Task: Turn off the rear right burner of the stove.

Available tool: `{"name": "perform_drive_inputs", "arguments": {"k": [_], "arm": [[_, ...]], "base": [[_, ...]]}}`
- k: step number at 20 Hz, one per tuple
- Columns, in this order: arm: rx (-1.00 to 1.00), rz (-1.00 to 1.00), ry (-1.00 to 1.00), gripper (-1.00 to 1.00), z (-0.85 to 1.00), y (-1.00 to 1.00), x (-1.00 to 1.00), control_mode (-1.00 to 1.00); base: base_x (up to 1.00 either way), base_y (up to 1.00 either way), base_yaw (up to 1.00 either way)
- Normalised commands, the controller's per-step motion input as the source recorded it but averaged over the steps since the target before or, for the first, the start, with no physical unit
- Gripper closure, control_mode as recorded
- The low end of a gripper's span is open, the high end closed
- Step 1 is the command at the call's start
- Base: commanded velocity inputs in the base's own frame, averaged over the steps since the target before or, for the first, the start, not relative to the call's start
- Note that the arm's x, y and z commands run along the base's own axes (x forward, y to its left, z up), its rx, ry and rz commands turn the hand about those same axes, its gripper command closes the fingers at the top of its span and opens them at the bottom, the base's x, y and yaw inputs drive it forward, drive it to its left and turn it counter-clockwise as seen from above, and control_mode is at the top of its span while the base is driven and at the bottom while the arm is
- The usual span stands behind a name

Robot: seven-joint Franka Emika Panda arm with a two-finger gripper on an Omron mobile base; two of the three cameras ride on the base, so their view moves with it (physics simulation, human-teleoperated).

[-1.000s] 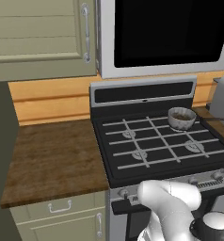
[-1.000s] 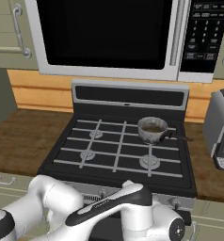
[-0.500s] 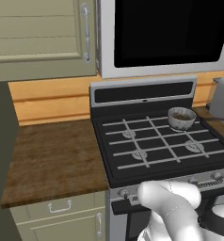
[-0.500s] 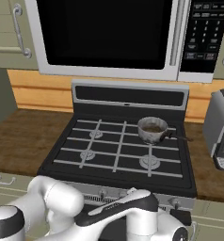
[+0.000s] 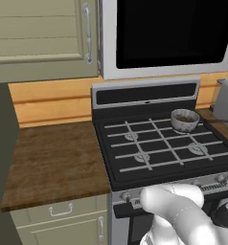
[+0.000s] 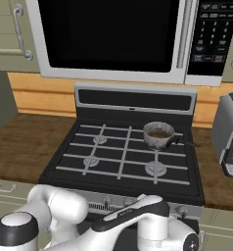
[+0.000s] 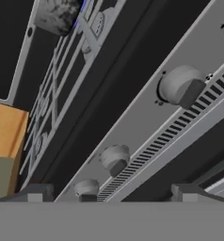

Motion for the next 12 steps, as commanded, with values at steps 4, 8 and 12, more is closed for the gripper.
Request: {"name": "perform_drive_inputs", "arguments": {"k": [4, 8, 12], "arm": [[0.00, 0.00, 0.00, -1.00, -0.19, -0.07, 0.18, -1.00], [0.00, 0.00, 0.00, -1.00, -0.26, -0.12, 0.10, -1.00], [0.00, 0.00, 0.00, -1.00, -0.25, -0.15, 0.05, -1.00]], "base": [[0.00, 0.00, 0.00], [0.00, 0.00, 0.00], [0.00, 0.00, 0.00]]}}
